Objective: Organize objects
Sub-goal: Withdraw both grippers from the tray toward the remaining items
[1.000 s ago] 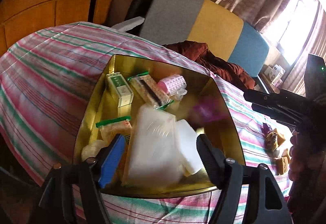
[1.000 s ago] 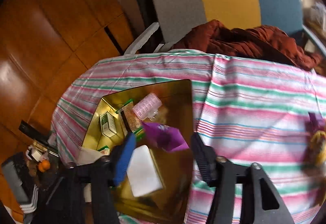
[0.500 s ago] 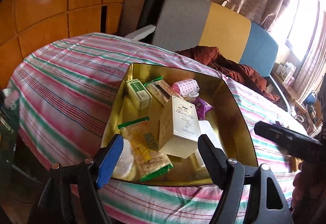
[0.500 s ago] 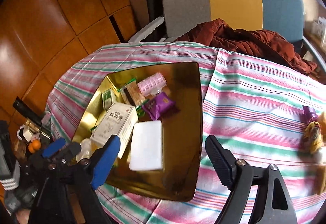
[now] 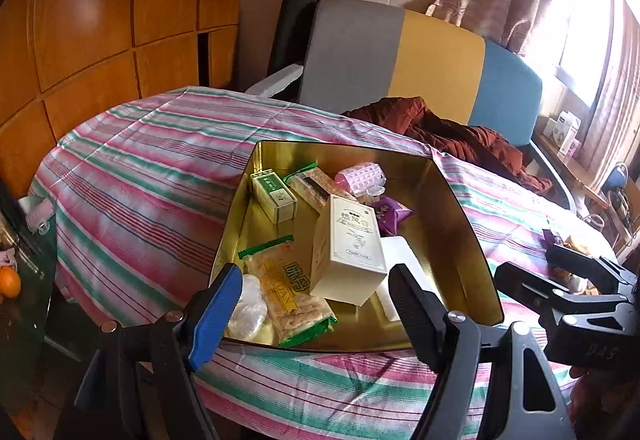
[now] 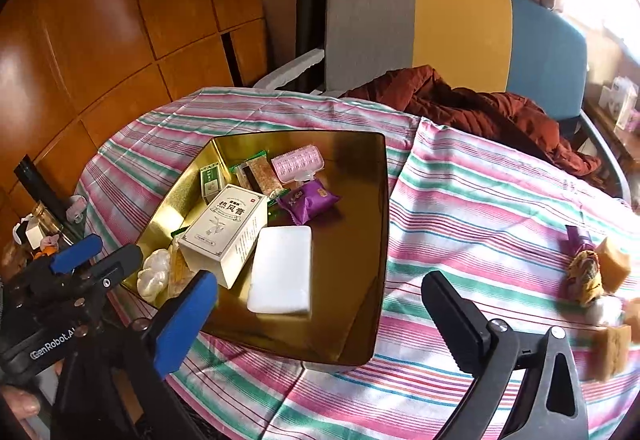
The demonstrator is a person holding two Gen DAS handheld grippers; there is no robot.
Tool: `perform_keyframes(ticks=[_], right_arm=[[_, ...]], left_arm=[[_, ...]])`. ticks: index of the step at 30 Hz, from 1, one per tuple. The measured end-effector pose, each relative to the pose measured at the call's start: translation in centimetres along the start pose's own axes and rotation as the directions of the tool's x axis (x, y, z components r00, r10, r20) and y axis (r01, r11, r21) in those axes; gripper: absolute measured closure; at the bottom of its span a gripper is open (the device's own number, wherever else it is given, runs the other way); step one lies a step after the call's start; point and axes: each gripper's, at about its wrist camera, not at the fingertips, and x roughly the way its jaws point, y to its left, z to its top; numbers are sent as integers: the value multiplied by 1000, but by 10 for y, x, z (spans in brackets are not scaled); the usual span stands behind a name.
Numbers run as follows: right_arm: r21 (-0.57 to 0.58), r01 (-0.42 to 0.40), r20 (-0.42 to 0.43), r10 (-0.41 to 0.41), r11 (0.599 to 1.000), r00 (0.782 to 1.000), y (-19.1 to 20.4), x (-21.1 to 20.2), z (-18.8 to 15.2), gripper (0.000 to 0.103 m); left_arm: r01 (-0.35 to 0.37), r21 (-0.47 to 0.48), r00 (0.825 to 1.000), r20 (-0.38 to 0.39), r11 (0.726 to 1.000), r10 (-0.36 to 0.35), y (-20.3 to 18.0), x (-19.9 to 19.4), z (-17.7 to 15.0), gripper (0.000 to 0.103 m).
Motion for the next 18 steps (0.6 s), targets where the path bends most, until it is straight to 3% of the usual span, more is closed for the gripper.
perform_keyframes(ticks=[10,18], right_arm=[[28,34,-2,-34,999,999,-16,-3,-8,0],[95,86,-26,-84,992,996,-54,-4,-19,0]], left_arm=[[29,40,999,-21,999,-29,-15,1,-4,26],[78,54,997,-19,996,-77,-27,1,-4,26]])
